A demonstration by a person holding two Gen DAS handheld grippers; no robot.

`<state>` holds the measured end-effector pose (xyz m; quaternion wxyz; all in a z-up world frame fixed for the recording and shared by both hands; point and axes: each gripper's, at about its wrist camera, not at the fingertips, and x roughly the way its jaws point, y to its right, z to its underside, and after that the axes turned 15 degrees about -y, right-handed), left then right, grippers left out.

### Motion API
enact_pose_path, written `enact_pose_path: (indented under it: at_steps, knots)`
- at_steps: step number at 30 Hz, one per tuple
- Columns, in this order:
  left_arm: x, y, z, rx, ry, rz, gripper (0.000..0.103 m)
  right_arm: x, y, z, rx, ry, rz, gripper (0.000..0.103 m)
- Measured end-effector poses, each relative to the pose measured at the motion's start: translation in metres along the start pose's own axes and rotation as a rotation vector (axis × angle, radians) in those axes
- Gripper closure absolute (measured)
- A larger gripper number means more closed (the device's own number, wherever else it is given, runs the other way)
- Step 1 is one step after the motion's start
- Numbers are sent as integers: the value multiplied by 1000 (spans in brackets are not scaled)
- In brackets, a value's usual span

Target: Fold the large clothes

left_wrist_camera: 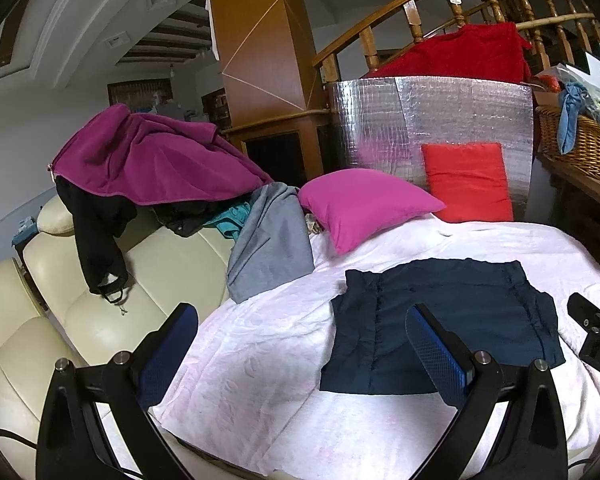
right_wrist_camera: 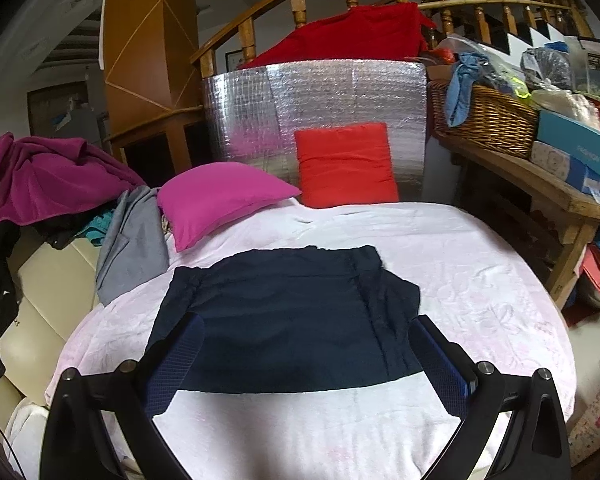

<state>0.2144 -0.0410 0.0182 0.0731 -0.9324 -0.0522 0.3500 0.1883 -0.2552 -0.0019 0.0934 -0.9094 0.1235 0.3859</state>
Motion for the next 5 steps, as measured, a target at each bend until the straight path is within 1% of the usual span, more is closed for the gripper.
enact_pose_path:
  at_steps: [2, 4, 5]
  knots:
    - [9, 2, -1, -3, -12, 12, 0, 8, -2, -2, -5, -6, -1, 0]
    - [24, 2, -6, -5, -39, 46, 0, 17, 2, -6, -3, -16, -5, 0]
    - [37, 1, -10, -11, -65, 70, 0, 23, 7, -8, 5, -21, -8, 0]
